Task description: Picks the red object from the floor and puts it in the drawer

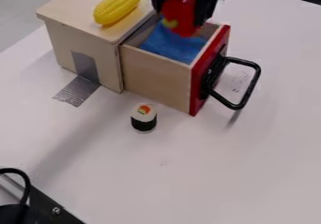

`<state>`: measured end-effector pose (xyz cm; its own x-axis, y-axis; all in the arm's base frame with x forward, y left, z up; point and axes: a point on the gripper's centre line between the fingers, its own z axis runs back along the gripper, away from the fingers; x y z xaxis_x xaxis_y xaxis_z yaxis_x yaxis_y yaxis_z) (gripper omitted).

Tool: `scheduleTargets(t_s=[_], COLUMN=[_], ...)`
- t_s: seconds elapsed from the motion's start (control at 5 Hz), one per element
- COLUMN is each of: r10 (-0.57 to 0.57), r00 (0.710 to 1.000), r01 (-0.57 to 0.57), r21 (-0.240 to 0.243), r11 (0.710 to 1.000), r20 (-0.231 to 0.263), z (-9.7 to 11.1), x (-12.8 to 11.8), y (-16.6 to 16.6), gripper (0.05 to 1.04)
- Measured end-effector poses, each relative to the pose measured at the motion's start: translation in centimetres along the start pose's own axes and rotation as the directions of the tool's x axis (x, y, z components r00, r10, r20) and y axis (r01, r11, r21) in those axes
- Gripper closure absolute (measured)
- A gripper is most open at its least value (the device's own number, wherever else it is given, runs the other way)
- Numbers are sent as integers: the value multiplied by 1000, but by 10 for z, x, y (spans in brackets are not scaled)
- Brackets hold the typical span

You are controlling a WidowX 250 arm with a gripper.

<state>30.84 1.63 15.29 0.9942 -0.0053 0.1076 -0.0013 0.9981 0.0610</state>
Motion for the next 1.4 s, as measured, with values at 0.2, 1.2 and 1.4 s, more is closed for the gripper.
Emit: scheduleTargets(t_s=[0.2, 1.2, 1.4], r10=[24, 41, 41], r00=[999, 991, 991], r01=[-23, -37, -36], r21=[7, 38, 39], r11=[1000, 999, 999], r20=[-27, -127, -128], z=[-17, -69, -70], x=[11, 14, 13], y=[12, 25, 26], gripper=[208, 209, 166])
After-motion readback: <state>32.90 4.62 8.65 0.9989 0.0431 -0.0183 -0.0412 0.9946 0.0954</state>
